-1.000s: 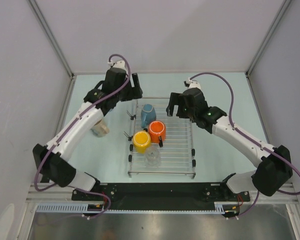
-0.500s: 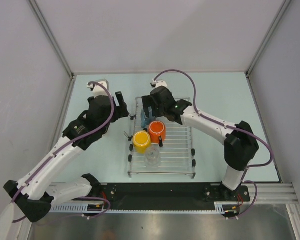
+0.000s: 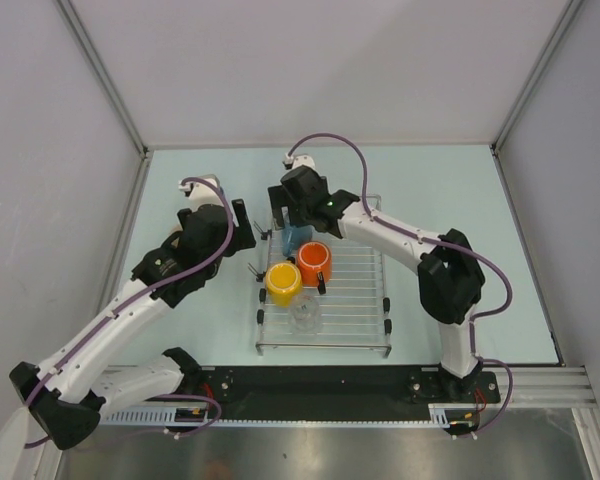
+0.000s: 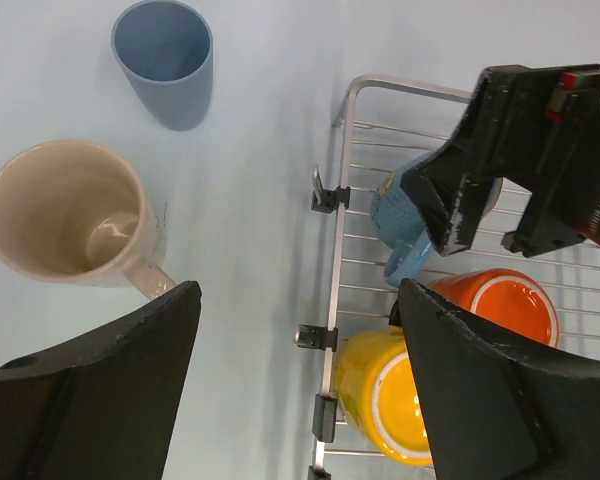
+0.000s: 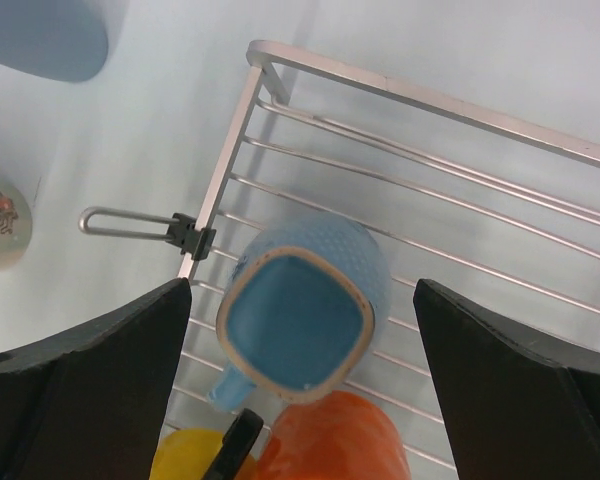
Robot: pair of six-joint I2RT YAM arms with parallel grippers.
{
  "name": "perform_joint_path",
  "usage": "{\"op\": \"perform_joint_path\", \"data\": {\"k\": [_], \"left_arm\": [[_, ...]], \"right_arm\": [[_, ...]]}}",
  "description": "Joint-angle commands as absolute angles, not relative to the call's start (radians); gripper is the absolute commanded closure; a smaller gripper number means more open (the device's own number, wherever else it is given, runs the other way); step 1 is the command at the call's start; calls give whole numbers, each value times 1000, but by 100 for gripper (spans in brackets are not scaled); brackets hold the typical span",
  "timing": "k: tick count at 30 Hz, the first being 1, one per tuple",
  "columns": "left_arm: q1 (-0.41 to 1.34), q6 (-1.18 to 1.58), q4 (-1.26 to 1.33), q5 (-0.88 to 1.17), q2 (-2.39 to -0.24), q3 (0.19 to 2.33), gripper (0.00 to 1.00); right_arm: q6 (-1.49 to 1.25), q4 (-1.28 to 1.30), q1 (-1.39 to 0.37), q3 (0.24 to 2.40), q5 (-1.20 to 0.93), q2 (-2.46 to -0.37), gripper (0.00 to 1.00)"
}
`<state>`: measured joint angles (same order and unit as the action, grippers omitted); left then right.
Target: Unload the cups from the dish rack
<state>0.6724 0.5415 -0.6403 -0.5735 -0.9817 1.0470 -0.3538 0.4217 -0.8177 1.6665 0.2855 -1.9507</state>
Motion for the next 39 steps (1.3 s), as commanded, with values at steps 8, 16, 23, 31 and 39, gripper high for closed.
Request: {"op": "perform_joint_path", "data": {"k": [8, 16, 23, 31, 39], "left_arm": [[680, 557, -611, -571, -997, 1028, 15], [678, 558, -601, -551, -1023, 1040, 15], [680, 560, -601, -552, -1009, 1028, 15], [680, 568, -601, -545, -1006, 1025, 16], [678, 575, -600, -560, -1019, 1026, 16]], "right_arm": [[-354, 506, -828, 1758, 310, -2059, 0], [-353, 511, -827, 1750, 304, -2075, 13], [-353, 491, -827, 1726, 295, -2065, 69], [-370, 482, -827, 1677, 327, -2011, 100], [-348, 457, -827, 1637, 383, -1832, 100]]}}
